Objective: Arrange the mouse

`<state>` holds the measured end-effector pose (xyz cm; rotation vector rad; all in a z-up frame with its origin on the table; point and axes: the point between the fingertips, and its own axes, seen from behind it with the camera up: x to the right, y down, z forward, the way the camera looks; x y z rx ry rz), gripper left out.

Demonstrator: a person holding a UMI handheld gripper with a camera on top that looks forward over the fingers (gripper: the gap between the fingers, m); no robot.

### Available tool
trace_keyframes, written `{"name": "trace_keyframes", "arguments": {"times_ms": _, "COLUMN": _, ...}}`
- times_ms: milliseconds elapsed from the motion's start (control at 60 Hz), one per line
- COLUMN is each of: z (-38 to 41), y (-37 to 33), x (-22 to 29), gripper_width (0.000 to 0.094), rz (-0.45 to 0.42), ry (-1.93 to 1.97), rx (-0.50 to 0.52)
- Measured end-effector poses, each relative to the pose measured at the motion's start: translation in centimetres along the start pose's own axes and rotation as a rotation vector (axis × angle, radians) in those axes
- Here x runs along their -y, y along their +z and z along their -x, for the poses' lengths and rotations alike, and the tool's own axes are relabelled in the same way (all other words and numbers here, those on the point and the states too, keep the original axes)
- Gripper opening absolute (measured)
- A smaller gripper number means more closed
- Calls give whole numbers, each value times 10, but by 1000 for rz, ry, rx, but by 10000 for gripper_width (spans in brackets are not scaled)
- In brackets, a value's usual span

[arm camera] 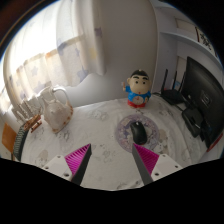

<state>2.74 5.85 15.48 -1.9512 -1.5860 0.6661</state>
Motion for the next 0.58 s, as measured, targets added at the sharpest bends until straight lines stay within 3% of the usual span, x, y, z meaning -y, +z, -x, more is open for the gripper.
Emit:
{"name": "trace_keyframes", "arguments": {"times_ms": 117, "z": 50, "y": -51, "x": -34, "gripper_width": 849, "rz": 48, "ry": -5, "rx": 40}}
{"name": "trace_keyframes", "arguments": {"times_ms": 283, "z": 82, "y": -104, "x": -54, "gripper_width": 852, "rz": 29, "ry": -84, "rx": 59}}
{"name": "trace_keyframes", "arguments": {"times_ms": 583, "z": 91, "y": -117, "x": -74, "gripper_width": 848, "rz": 48, "ry": -108, "rx": 63}}
